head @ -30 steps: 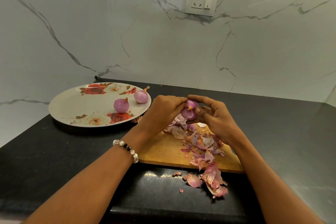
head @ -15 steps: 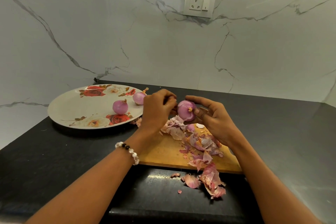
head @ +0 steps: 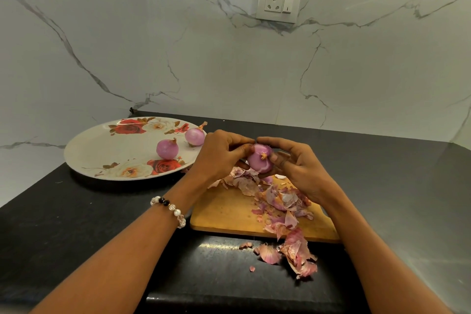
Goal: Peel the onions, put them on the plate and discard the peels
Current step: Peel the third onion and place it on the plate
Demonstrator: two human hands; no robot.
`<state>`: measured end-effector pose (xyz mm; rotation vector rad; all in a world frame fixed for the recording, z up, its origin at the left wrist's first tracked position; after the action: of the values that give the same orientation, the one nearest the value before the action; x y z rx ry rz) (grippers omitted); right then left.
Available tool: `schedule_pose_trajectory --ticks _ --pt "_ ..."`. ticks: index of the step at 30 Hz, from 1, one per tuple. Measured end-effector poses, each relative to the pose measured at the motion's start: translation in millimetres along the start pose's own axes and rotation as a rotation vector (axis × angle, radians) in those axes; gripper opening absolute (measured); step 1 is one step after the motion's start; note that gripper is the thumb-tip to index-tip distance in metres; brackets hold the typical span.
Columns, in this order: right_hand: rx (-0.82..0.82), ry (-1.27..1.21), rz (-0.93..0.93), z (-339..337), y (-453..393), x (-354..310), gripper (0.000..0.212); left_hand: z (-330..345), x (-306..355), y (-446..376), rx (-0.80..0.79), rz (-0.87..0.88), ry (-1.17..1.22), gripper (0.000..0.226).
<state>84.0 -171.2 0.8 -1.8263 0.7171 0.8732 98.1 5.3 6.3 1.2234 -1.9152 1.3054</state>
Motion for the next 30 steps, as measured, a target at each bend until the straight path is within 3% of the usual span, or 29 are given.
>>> schedule_pose_trajectory --ticks 10,16,22,30 --pt "-0.053 0.02 0.004 3 2 -3 0.036 2 4 3 -0.001 0.254 -0.317 0.026" --pt "-0.04 0.013 0.006 3 2 -4 0.038 9 7 5 0.036 0.291 -0.392 0.024" --pt "-0.043 -0.027 -0.007 4 3 -5 0.038 2 3 4 0.119 0.094 -0.186 0.021" --pt "0.027 -0.083 0.007 -2 0 0 0.036 1 -4 1 0.011 -0.148 0.16 0.013"
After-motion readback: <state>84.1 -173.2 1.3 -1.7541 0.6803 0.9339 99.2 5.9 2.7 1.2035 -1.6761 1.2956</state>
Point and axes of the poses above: each hand's wrist, its own y-axis away from the middle knuckle, its own z-axis out of the palm, x = y × z, the point moved 3 cm from there along -y, towards the middle knuckle, and after that the axes turned 7 degrees about -z, right-handed, at the moved point
